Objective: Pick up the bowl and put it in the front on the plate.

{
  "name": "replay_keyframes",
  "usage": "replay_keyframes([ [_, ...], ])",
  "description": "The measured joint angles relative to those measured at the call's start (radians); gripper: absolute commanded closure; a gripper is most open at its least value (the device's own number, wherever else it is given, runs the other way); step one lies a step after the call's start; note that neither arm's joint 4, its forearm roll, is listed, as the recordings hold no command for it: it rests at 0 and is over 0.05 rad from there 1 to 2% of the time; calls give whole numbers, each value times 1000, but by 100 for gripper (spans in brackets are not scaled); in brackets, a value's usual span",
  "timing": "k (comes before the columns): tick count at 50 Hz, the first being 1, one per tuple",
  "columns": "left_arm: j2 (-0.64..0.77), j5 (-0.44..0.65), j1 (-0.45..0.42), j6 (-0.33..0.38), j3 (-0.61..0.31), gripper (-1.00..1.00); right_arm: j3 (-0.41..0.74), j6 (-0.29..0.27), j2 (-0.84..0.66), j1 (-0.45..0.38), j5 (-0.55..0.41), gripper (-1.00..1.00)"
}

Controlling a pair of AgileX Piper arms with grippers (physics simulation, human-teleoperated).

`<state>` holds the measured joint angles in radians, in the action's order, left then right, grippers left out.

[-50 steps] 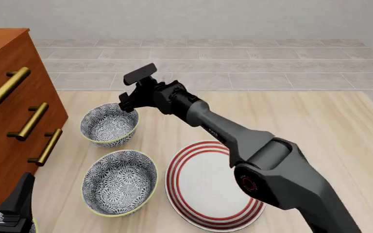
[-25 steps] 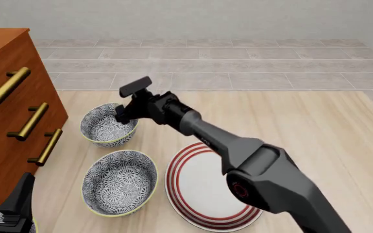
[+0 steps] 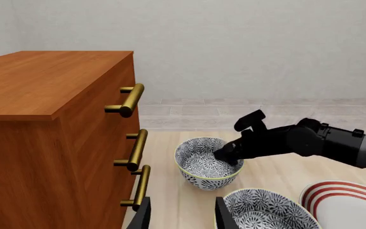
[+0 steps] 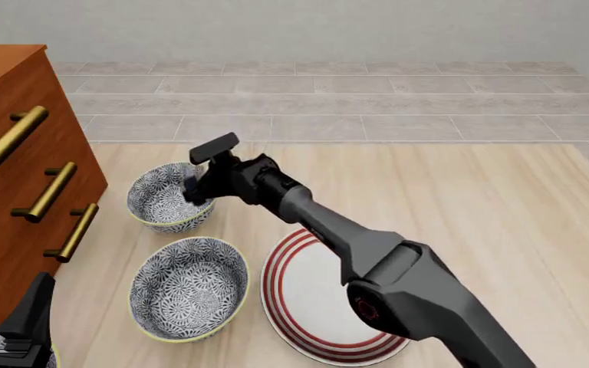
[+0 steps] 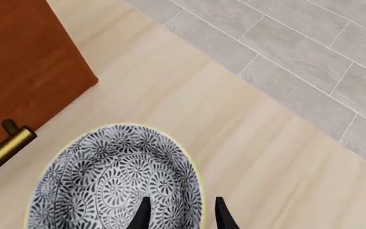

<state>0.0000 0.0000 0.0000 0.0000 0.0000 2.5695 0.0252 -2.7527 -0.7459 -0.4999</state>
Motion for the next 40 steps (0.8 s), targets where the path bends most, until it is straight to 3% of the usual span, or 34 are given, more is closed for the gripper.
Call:
replay_keyframes([
  [17,0,0,0,0,0,-100,105,10,-60,0,-56,-100],
  [18,0,0,0,0,0,-100,108,11,-62,0,-58,100],
  [29,0,0,0,0,0,-100,91,6,-51,5,-45,100],
  [40,0,0,0,0,0,-100,-53,-11,36,21,29,100],
])
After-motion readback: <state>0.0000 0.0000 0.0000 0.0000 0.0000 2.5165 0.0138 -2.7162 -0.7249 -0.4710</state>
